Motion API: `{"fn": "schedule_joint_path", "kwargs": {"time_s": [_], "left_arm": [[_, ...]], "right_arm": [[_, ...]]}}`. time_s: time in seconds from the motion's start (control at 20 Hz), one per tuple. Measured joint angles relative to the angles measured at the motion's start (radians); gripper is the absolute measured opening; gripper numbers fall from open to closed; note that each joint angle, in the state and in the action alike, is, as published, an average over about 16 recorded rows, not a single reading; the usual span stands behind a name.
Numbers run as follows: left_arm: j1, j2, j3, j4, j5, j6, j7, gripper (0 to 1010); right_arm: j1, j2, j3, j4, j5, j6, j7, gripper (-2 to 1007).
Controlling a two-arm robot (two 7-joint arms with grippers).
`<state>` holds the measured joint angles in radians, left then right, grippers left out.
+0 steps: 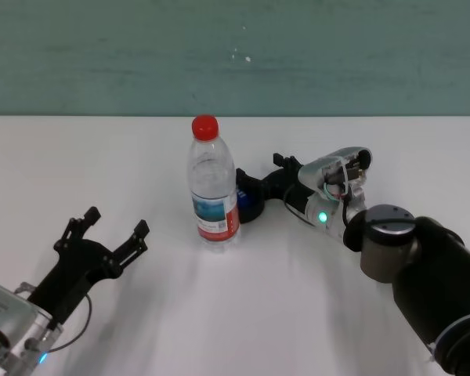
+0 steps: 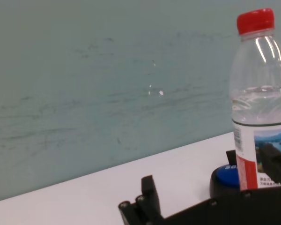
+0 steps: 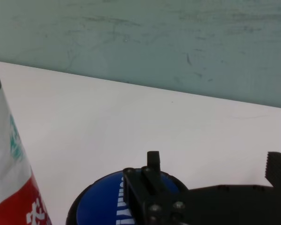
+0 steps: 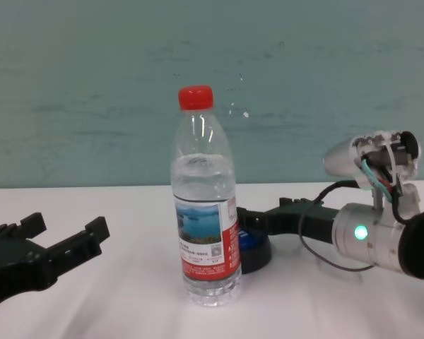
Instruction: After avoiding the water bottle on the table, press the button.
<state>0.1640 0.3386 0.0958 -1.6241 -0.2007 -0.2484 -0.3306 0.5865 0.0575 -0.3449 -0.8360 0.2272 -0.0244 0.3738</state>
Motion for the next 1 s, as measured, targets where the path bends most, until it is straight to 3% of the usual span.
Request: {"fn": "schedule_joint_path", "kwargs": {"time_s": [0.45,1.0], "left_arm": [[0.000,0.000,0.000,0.000,0.000,0.000,0.000,1010],[0.000,0.000,0.000,0.000,0.000,0.000,0.000,1010]], "right_arm": [[-0.009,0.002,0.001,-0.015,0.003,-0.006,-0.002,1004],[-0.047,0.022,0.005,-0.102,-0.005,-0.008,-0.028,1004]]}}
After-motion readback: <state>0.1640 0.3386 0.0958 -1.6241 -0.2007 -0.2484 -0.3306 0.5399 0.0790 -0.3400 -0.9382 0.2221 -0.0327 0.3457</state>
